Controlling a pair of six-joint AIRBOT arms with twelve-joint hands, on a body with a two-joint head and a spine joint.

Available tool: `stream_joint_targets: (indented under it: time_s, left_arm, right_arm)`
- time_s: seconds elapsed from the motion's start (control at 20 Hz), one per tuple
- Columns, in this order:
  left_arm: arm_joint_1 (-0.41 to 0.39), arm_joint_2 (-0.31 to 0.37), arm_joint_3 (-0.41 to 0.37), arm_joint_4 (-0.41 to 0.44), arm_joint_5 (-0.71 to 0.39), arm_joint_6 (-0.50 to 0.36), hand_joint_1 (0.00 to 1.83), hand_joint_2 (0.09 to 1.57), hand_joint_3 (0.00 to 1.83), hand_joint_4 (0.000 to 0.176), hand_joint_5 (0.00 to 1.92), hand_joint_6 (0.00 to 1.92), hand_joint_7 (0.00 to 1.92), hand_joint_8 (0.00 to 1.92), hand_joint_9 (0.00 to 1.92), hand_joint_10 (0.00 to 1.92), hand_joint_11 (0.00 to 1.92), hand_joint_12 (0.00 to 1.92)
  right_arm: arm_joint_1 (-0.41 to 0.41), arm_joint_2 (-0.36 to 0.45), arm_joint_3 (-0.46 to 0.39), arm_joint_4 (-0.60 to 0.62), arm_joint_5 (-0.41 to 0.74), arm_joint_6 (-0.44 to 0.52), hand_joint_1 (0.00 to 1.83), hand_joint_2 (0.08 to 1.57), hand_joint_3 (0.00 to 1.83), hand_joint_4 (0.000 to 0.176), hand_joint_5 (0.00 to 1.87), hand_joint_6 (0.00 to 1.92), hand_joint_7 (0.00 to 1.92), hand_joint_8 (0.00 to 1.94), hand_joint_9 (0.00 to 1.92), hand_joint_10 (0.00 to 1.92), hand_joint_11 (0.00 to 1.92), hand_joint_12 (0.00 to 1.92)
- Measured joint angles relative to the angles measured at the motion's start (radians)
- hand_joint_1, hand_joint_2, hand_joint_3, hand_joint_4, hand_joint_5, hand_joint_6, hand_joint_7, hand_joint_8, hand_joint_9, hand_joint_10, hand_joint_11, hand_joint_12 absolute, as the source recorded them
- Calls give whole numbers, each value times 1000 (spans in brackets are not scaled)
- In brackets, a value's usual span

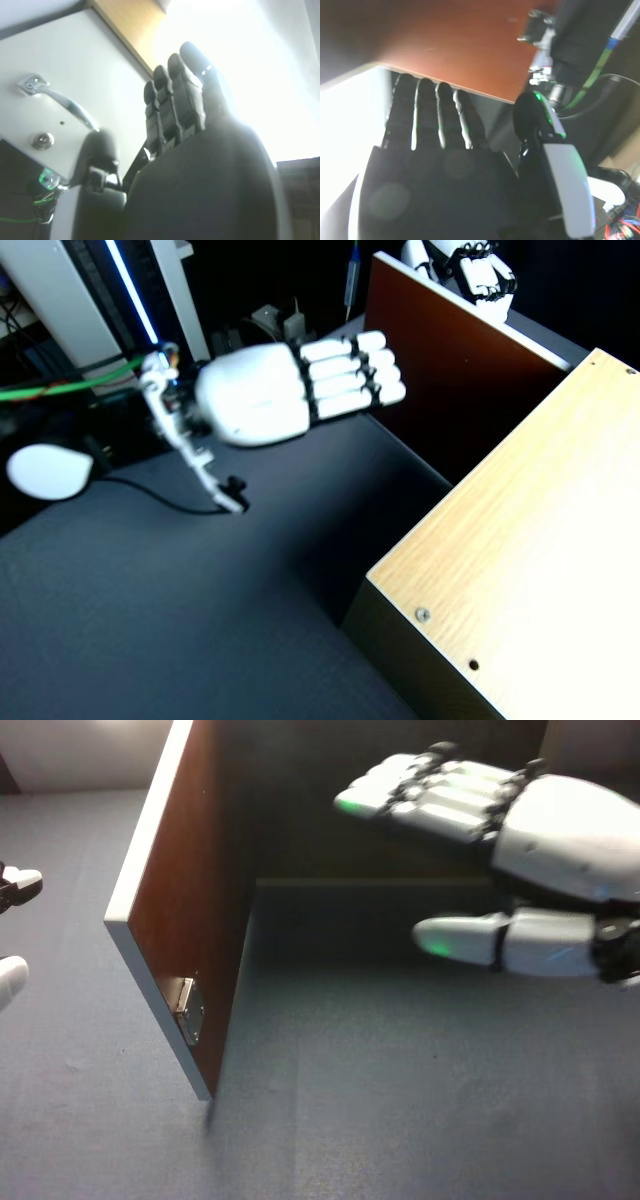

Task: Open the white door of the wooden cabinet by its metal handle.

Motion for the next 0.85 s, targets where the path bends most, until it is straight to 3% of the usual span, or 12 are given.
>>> stream_joint_targets:
  time_s: [0.1, 0.2, 0.3, 0.5, 0.65, 0.75, 0.85]
  left_arm:
    - [-16, -1, 4, 2, -6, -1, 260, 1563, 16, 0, 333, 1, 332, 2, 259, 2, 0, 571]
    - [-47, -16, 17, 7, -9, -3, 167, 1569, 12, 0, 315, 4, 312, 3, 231, 4, 0, 468]
    - [-82, -26, 27, 24, 1, -6, 130, 1571, 8, 0, 307, 1, 297, 2, 198, 2, 0, 299]
    - [-122, -38, 37, 97, 2, -22, 126, 1570, 29, 0, 267, 2, 256, 2, 188, 2, 0, 346]
    - [-127, -39, 36, 97, -25, -44, 49, 1570, 21, 0, 238, 2, 230, 3, 112, 6, 0, 90]
    - [-127, -39, 33, 98, -54, -53, 123, 1571, 46, 0, 267, 5, 253, 4, 142, 8, 0, 188]
    - [-127, -38, 21, 100, -81, -56, 179, 1564, 37, 0, 289, 9, 261, 6, 140, 6, 0, 118]
  right_arm:
    - [-43, 32, -5, 49, 39, -2, 362, 1440, 0, 0, 24, 5, 0, 0, 0, 0, 0, 0]
    - [-114, 96, -21, 135, 113, -18, 170, 1428, 0, 0, 22, 1, 5, 1, 0, 0, 7, 3]
    - [-167, 137, -37, 252, 187, -27, 153, 1435, 3, 0, 3, 0, 0, 0, 0, 0, 1, 0]
    - [-289, 190, -92, 359, 367, -27, 355, 1497, 4, 0, 23, 2, 2, 0, 0, 0, 0, 0]
    - [-388, 206, -137, 398, 470, -31, 391, 1491, 0, 0, 32, 2, 0, 0, 0, 0, 0, 0]
    - [-445, 222, -158, 447, 536, -33, 339, 1483, 0, 0, 25, 2, 0, 0, 0, 0, 0, 0]
    - [-506, 231, -177, 502, 592, -34, 316, 1481, 0, 0, 24, 1, 0, 0, 0, 0, 0, 0]
